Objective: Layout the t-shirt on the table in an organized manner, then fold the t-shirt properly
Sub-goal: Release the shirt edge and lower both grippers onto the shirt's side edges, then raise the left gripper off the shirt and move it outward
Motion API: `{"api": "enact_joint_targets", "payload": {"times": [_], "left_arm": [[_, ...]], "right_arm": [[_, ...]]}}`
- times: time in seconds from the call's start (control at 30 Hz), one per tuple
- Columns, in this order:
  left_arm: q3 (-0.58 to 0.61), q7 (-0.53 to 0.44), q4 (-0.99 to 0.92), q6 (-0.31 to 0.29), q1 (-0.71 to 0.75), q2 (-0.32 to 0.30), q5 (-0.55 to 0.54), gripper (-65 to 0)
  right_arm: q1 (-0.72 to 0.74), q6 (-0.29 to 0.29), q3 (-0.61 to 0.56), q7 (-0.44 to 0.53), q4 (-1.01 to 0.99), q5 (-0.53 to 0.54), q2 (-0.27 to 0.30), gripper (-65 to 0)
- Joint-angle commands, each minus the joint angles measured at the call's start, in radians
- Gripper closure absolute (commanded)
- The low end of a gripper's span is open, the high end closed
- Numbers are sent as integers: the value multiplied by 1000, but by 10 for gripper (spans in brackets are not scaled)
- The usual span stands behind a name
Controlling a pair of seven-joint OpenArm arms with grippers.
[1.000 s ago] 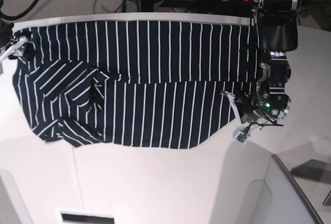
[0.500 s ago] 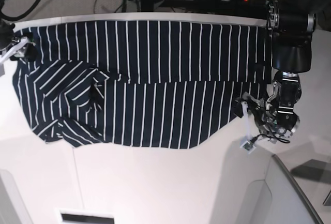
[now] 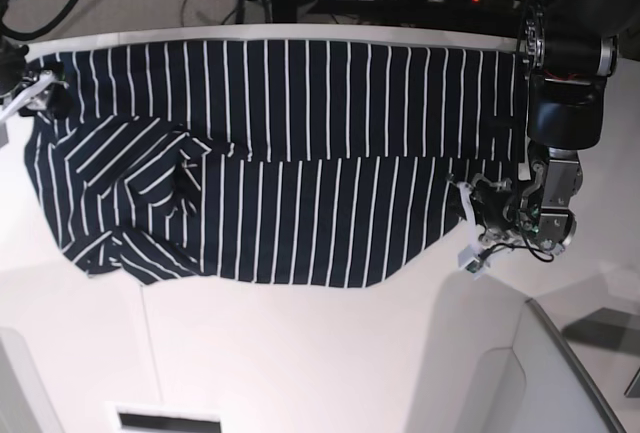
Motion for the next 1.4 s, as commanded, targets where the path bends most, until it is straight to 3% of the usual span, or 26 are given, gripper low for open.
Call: {"api": "enact_joint_targets", "payload": {"times": [0.0, 0.3, 0.6, 0.73, 0.9, 1.03, 1.17, 1.3, 1.37], "left_arm": [[-2, -13, 15, 0, -23, -11, -5, -163], [-14, -34, 24, 1, -13, -15, -9, -153], [-10, -37, 16, 1, -2, -12, -6, -137], [-11, -37, 16, 1, 0, -12, -6, 0], [-13, -36, 30, 1, 0, -11, -14, 0], [-13, -25, 167, 1, 47, -8, -15, 0], [-13, 73, 375, 1, 119, 3, -6, 0], [-14, 101, 521, 4, 196, 3, -6, 0], [-16, 99, 526, 44, 202, 3, -6, 0]], "right_arm": [[2, 1, 5, 17, 16, 17, 15, -335], [2, 1, 0, 8, 16, 17, 15, -335], [-13, 1, -107, 8, 24, 23, 18, -335], [-14, 1, -176, 8, 17, 23, 22, -333], [-19, 1, -276, 8, 11, 22, 19, -330], [-1, 1, -334, 14, -78, 23, 19, -330], [38, 1, -347, 16, -197, 23, 24, -330], [53, 1, -347, 16, -239, 23, 24, -330], [53, 1, -348, 16, -236, 23, 24, -330]]}}
